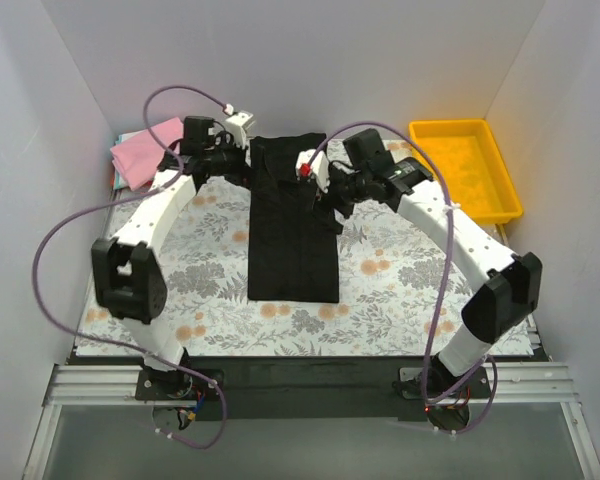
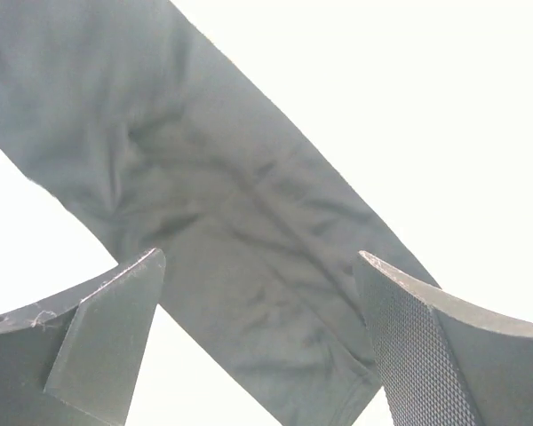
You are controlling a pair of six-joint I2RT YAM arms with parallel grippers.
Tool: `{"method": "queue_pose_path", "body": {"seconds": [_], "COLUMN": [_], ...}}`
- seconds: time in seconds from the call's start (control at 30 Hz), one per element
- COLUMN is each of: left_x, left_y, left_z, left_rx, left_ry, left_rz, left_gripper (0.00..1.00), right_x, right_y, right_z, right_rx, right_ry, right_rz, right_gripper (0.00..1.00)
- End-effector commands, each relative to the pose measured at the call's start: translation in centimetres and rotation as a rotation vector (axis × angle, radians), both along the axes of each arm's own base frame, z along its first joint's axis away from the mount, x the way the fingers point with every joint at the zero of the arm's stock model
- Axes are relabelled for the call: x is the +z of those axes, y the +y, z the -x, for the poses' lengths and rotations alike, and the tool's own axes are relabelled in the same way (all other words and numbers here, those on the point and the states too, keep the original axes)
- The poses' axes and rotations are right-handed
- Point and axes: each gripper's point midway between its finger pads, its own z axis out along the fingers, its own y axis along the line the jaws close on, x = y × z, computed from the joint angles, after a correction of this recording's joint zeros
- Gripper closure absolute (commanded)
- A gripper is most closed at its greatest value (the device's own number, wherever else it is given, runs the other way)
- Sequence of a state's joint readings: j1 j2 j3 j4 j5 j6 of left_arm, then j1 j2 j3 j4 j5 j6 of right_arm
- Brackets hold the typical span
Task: Fold and stack the t-shirts
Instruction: Fold the tshirt
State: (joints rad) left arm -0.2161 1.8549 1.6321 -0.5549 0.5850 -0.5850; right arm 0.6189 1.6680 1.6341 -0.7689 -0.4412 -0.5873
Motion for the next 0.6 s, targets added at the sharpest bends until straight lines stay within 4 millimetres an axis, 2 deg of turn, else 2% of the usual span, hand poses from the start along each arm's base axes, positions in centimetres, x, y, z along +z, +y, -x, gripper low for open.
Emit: {"method": "queue_pose_path", "body": {"seconds": [0.0,0.03,0.07,0.1,0.13,0.17,0.2,0.23,0.27,0.3,0.33,0.37,0.43,0.47,0.57], "left_x": [7.6,7.9,10.2,10.0,7.4,7.8,6.6,4.7,2.8,1.6,0.6,-1.7,-3.7,-5.8,-9.4], "left_y": [0.2,0.1,0.2,0.3,0.5,0.8,0.9,1.2,1.5,1.7,1.9,2.4,2.5,2.7,2.6], "left_z": [5.0,6.2,8.0,9.2,10.5,12.0,13.1,14.3,16.4,17.4,18.4,20.3,22.0,23.4,24.6], "left_rx": [-0.159,-0.204,-0.239,-0.269,-0.319,-0.337,-0.379,-0.459,-0.512,-0.542,-0.564,-0.625,-0.67,-0.695,-0.718], "left_ry": [-0.314,-0.375,-0.497,-0.539,-0.561,-0.599,-0.594,-0.609,-0.542,-0.516,-0.493,-0.469,-0.449,-0.415,-0.355], "left_rz": [0.058,0.053,0.066,0.055,0.009,-0.013,-0.039,-0.093,-0.111,-0.116,-0.123,-0.142,-0.15,-0.156,-0.224], "left_gripper": [0.13,0.12,0.12,0.09,0.08,0.05,0.02,0.02,0.02,0.02,0.02,0.02,0.02,0.03,0.09], "right_x": [5.7,6.1,6.6,7.2,6.2,5.7,5.3,2.2,0.9,-0.4,-1.9,-4.9,-7.2,-9.7,-13.0], "right_y": [0.1,0.3,0.6,1.0,1.0,1.1,1.1,0.5,0.3,-0.3,0.0,-0.7,-0.7,-1.3,-1.5], "right_z": [-2.6,-2.6,-2.8,-2.2,-1.9,-1.4,-0.5,0.9,1.9,2.7,3.7,5.1,6.8,8.1,8.7], "right_rx": [-0.017,-0.016,-0.015,0.015,0.044,0.067,0.092,0.138,0.168,0.178,0.222,0.245,0.295,0.333,0.333], "right_ry": [-0.238,-0.252,-0.277,-0.289,-0.288,-0.279,-0.259,-0.21,-0.197,-0.198,-0.209,-0.165,-0.153,-0.126,-0.131], "right_rz": [-0.069,-0.087,-0.11,-0.138,-0.129,-0.126,-0.132,-0.085,-0.067,-0.032,-0.006,0.042,0.078,0.116,0.164], "right_gripper": [0.05,0.02,0.02,0.02,0.02,0.02,0.02,0.02,0.02,0.02,0.02,0.02,0.02,0.02,0.02]}}
